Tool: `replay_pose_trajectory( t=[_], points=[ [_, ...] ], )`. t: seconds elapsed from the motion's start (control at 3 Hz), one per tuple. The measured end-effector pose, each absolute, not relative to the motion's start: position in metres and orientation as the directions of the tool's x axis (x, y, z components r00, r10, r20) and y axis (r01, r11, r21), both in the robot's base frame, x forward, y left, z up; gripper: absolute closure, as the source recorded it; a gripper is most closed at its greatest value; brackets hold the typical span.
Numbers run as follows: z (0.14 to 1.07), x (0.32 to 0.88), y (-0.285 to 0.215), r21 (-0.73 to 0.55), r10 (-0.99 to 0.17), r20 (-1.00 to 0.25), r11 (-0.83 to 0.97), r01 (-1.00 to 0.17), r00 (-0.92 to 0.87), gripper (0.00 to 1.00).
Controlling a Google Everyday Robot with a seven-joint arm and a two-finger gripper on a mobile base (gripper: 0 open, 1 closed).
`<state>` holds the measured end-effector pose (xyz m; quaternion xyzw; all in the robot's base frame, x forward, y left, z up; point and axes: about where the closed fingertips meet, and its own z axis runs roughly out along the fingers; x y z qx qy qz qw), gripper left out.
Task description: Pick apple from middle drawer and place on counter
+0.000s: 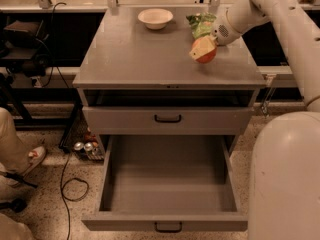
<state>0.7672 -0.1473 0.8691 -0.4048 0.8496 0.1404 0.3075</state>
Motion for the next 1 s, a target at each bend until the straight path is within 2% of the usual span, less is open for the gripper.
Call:
replay_pose_trajectory(
  t=[0.33,0.67,1.0],
  points=[
    [0.8578,0.7739,-0.1422,0.004,-0.599,-0.632,0.631,-0.776,-0.491,0.82],
    [0.8507,0.7783,-0.1402,0.016,-0.593,-0.636,0.629,-0.778,-0.493,0.51],
    [0.8488,0.7797,-0.1397,0.019,-0.591,-0.640,0.626,-0.779,-0.491,0.29]
  ],
)
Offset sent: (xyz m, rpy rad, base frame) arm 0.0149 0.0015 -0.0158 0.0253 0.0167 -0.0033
